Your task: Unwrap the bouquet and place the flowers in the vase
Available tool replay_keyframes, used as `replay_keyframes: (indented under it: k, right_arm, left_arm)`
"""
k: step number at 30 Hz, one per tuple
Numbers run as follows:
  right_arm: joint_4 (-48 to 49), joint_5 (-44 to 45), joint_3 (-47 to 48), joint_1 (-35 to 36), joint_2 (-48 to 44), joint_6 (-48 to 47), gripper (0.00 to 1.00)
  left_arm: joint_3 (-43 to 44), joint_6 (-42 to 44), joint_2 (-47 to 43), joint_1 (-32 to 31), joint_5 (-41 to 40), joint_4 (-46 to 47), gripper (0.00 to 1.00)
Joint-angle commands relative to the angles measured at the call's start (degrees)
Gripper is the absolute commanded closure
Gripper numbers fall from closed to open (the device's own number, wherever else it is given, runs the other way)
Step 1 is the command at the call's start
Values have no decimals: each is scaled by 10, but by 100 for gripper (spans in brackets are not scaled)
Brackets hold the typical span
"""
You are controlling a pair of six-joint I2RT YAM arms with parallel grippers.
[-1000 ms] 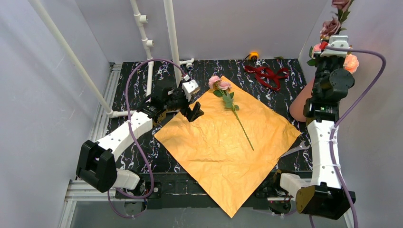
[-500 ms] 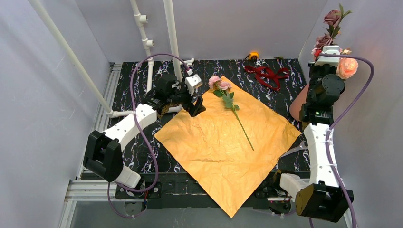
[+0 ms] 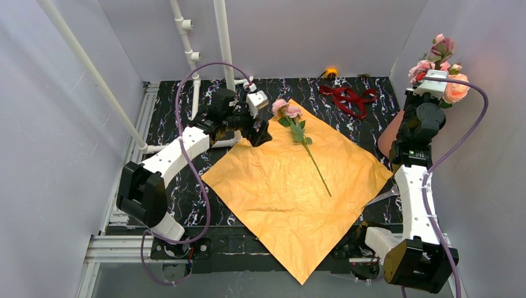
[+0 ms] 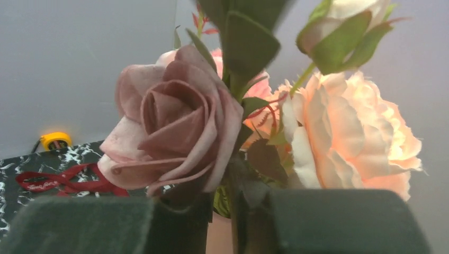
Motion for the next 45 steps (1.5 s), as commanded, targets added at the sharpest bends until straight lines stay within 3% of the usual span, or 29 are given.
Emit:
replay_keyframes:
  k: [1,5,14,19,25,30,38,40,45]
  right_arm:
    - [2,39,-2,-6,-5,22,70]
    - [-25,31,3,-8,-16,33,46]
    - [-145,-54,2,-8,-82,32,18]
    - [-214,-137,-18,-8,-126,3,7]
    - [-311,-218,-17,-7,-153,-31,6]
    - [-462,-327,1,-7,-158,-103,7]
    - [-623,-427,78,-2,-22,-158,14]
    - [-633,-420,98,29,23,-146,15]
    - [-613,-312,147,192,124,-90,15]
  left_arm:
    - [27,-2,1,2,18,-22,2]
    - [31,-2,3,2,18,-28,2]
    - [32,1,4,2,28,-32,2]
    - [34,5,9,2,36,-33,0]
    - [32,7,13,2,45,-31,0]
    - [21,18,9,2,51,-29,0]
    - [-6,12,0,1,52,-28,0]
    - [-11,9,-3,1,45,-27,0]
    - [-37,7,-26,1,21,-19,0]
